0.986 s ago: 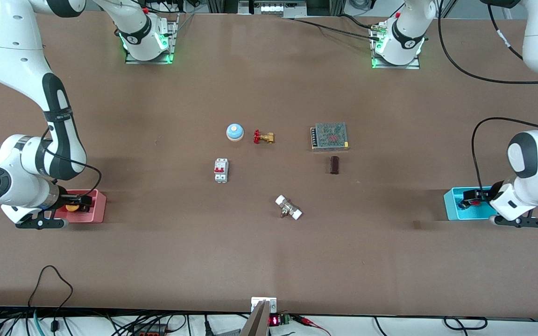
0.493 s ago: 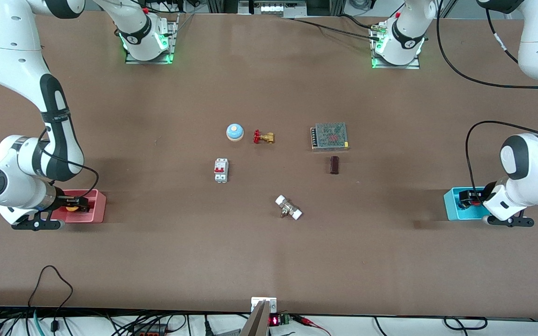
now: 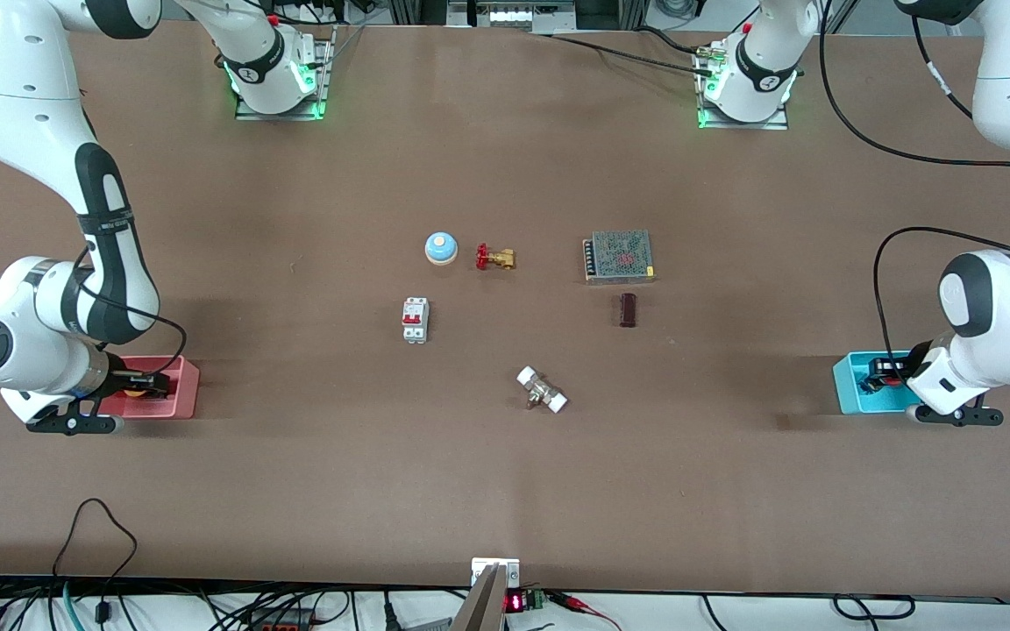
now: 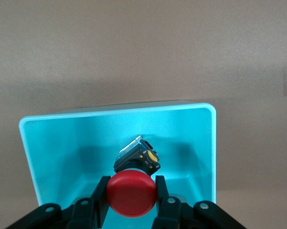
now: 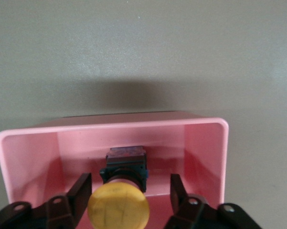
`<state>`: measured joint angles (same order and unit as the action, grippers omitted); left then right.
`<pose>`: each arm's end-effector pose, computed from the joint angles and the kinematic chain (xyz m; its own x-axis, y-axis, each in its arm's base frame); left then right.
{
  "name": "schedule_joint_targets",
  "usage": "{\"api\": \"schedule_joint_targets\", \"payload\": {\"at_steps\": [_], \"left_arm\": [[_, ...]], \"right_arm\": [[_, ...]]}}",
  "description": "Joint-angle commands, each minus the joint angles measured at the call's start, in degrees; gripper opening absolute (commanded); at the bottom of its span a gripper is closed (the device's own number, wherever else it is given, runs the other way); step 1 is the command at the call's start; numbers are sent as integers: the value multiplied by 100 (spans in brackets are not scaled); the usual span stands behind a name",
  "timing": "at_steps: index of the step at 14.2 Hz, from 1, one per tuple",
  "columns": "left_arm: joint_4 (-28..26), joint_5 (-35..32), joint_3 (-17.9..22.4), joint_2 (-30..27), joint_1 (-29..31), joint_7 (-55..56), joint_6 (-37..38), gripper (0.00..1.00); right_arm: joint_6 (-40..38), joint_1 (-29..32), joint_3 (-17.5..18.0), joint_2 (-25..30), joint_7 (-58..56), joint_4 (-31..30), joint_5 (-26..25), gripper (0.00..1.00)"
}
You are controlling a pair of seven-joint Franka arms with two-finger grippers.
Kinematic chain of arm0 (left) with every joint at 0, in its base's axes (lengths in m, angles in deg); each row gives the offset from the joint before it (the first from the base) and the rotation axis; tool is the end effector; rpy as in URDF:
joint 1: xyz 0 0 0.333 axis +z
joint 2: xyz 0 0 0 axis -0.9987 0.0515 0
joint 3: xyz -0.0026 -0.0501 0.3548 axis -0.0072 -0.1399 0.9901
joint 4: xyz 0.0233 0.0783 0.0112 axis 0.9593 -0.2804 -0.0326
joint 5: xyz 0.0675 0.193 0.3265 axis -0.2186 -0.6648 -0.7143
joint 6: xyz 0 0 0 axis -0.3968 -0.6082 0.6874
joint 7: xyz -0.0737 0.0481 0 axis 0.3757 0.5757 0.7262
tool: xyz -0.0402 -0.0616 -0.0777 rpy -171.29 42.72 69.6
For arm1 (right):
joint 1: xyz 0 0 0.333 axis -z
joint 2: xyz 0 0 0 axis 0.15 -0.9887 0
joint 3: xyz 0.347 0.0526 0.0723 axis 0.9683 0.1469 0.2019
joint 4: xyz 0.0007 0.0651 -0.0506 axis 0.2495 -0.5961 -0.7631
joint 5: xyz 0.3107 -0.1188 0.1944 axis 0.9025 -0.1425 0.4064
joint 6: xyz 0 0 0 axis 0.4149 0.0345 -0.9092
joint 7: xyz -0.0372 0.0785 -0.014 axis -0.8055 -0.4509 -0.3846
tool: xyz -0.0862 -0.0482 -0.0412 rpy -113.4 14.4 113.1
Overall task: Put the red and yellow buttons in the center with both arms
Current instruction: 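Close the right gripper on the yellow button while the left gripper grasps the red, then lift the yellow button with the right gripper while the left gripper lifts the red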
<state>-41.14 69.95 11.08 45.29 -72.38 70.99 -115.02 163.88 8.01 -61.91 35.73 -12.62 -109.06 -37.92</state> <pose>0.6822 0.1573 0.2721 0.9948 -0.0162 -0.1004 -0.0209 -0.9987 -0.0460 0.7196 -0.1020 0.2536 0.9990 -0.0229 -0.0386 -0.0187 -0.9940 0.1074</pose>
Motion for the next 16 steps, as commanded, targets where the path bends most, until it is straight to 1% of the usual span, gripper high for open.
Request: {"api": "schedule_joint_targets", "payload": {"at_steps": [1,2,3,4,6,7,9,10,12,14,16], "left_arm": [[-25,-131,10,-260,-25,100,86,29],[1,-131,10,-348,-25,91,252,27],[1,-131,10,-436,-34,91,350,26],[-8,-140,2,-541,-51,91,377,25],[10,-140,-51,-673,-60,91,552,24],[10,-140,-68,-735,-78,91,579,24],[10,-131,-60,-823,-218,117,649,24],[19,-140,-69,-876,-279,187,771,24],[19,-131,-77,-955,-455,432,921,24],[10,-87,-104,-964,-683,906,992,25],[-16,-34,-253,-938,-842,1337,992,25]], "right_arm": [[-46,70,53,-71,-142,138,100,24],[-54,53,53,-71,-195,146,100,13],[-55,53,53,-62,-213,146,91,7],[-72,44,53,-53,-239,146,83,5],[-124,44,53,8,-292,155,82,5],[-255,53,45,69,-362,294,109,5],[-938,70,53,105,-398,706,144,5],[-1456,53,62,192,-398,1013,135,5],[-2161,-52,88,385,-354,1323,144,5],[-2348,-236,97,657,-327,1289,188,5],[-2620,-412,97,703,-143,1271,607,7]]}}
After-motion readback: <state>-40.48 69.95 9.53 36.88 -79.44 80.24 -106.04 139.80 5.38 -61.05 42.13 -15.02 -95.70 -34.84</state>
